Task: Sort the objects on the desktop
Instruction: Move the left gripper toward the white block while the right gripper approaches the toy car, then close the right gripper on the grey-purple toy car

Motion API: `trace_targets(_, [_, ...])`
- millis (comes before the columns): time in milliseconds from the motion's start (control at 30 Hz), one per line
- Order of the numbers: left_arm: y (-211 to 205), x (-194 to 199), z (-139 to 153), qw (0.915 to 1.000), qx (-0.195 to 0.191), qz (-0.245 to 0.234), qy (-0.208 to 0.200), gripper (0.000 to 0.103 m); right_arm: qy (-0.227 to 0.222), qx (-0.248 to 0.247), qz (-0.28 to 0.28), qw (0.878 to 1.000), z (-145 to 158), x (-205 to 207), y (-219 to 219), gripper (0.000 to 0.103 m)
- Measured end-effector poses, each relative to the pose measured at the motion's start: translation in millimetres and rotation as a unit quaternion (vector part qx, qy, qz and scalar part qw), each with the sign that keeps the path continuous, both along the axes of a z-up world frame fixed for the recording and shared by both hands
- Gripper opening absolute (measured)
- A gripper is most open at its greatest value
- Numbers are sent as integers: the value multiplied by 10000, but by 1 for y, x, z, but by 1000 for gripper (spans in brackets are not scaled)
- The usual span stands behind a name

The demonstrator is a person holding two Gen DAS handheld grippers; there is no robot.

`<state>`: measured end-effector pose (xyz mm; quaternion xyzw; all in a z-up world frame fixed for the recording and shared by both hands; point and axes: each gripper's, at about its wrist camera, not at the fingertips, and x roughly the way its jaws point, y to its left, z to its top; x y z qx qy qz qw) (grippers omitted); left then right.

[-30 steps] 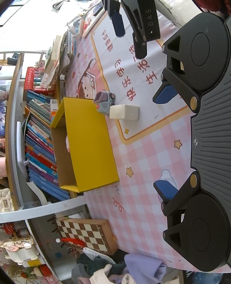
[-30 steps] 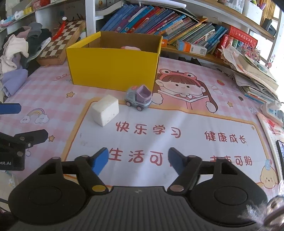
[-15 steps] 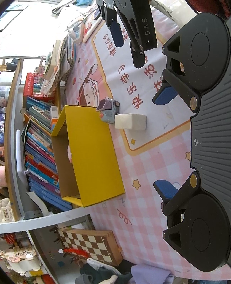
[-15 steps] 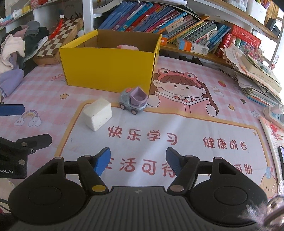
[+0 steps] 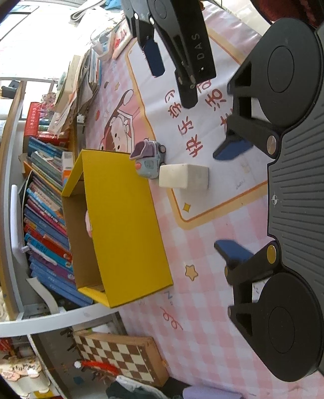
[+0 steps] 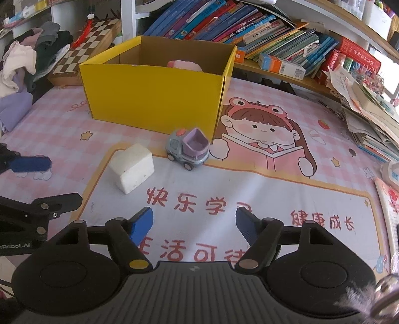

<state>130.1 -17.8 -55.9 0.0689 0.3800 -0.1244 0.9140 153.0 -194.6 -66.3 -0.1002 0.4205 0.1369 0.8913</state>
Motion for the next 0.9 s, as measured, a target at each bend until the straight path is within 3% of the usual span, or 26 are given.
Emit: trace_targets(900, [-12, 51, -24, 9981, -107, 334, 513, 58, 185, 134, 524, 9984, -11, 53, -5, 73])
